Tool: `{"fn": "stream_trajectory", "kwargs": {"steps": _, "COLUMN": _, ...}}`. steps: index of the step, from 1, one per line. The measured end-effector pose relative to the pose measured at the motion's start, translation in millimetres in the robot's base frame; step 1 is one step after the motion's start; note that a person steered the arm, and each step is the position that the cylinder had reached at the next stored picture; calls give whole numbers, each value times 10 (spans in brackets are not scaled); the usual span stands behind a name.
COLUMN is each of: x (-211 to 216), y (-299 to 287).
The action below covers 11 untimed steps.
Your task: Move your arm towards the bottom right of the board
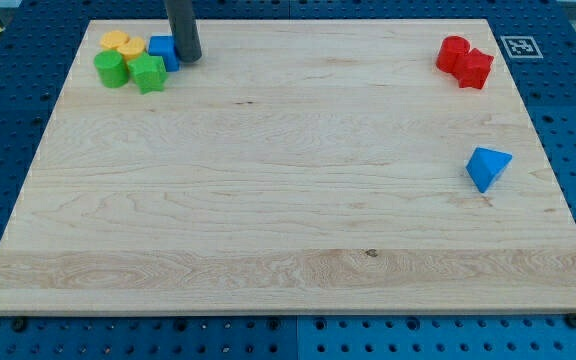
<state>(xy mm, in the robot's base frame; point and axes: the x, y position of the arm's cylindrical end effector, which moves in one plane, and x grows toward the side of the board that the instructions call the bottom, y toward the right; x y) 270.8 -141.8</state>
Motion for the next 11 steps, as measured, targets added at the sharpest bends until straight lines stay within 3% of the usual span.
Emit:
{"fn": "stream_trajectory", "kwargs": {"steps": 2, "x": -39, "y": 126}}
{"fn": "stream_trajectory", "kwargs": {"steps": 3, "x": 393, "y": 854}}
{"fn": "stream_trajectory", "kwargs": {"steps": 4, "x": 1362, "y": 1092}}
{"fn": "stream_trajectory", "kwargs": {"steps": 5, "x": 2617, "y": 1204}}
{"fn": "stream_trajectory", "kwargs": {"steps": 6, "x": 3432, "y": 1489}}
{"fn": "stream_trajectory", "kwargs": {"steps": 7, "x": 3480, "y": 1576}}
{"fn": "stream_trajectory", "kwargs": {"steps": 8, "x": 3457, "y": 2176}}
{"fn": "stream_trajectory", "kwargs": {"steps": 9, "x": 3422, "y": 2279}}
{"fn": "stream_trajectory", "kwargs": {"steps": 10, "x": 3235, "y": 2998}}
{"fn": "stream_trajectory", "kwargs": {"steps": 11, "x": 3211, "y": 3190}}
